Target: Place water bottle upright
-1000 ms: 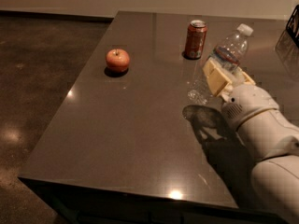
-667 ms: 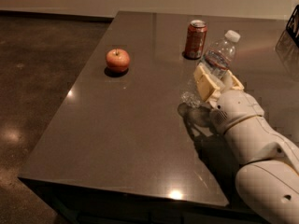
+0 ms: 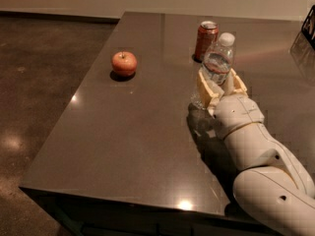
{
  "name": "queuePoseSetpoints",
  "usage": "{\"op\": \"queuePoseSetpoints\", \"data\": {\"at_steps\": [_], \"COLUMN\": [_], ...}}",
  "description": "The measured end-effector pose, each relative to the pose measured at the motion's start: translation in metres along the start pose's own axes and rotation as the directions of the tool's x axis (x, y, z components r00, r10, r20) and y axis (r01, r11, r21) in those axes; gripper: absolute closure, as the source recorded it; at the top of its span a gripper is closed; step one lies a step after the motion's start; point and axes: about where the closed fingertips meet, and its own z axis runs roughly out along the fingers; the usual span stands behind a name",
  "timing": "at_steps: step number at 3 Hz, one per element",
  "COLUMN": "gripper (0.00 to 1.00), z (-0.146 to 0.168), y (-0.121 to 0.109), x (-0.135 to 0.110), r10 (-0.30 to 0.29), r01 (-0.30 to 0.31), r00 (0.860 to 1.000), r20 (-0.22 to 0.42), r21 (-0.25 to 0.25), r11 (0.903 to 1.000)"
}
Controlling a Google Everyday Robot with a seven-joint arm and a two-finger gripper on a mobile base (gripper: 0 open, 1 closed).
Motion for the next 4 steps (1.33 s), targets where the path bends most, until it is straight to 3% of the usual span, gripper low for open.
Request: {"op": "queuePoseSetpoints", "data": {"at_steps": [1, 2, 3, 4], "gripper": [1.00, 1.00, 1.00, 1.00], "z": [0.006, 0.009, 0.010, 0.010], "y": [0.001, 0.006, 0.012, 0.017], "x": [0.002, 0.003, 0.003, -0.002], "r10": [-0.118, -0.195, -0.215, -0.193], "r01": [0.119, 0.198, 0.223, 0.208], "r00": [0.993, 0.979, 0.968, 0.963], "r20": [0.012, 0.062, 0.126, 0.189], "r21": [-0.017, -0.040, -0.054, -0.064], "r11": [0.9928, 0.9795, 0.9733, 0.9759]}}
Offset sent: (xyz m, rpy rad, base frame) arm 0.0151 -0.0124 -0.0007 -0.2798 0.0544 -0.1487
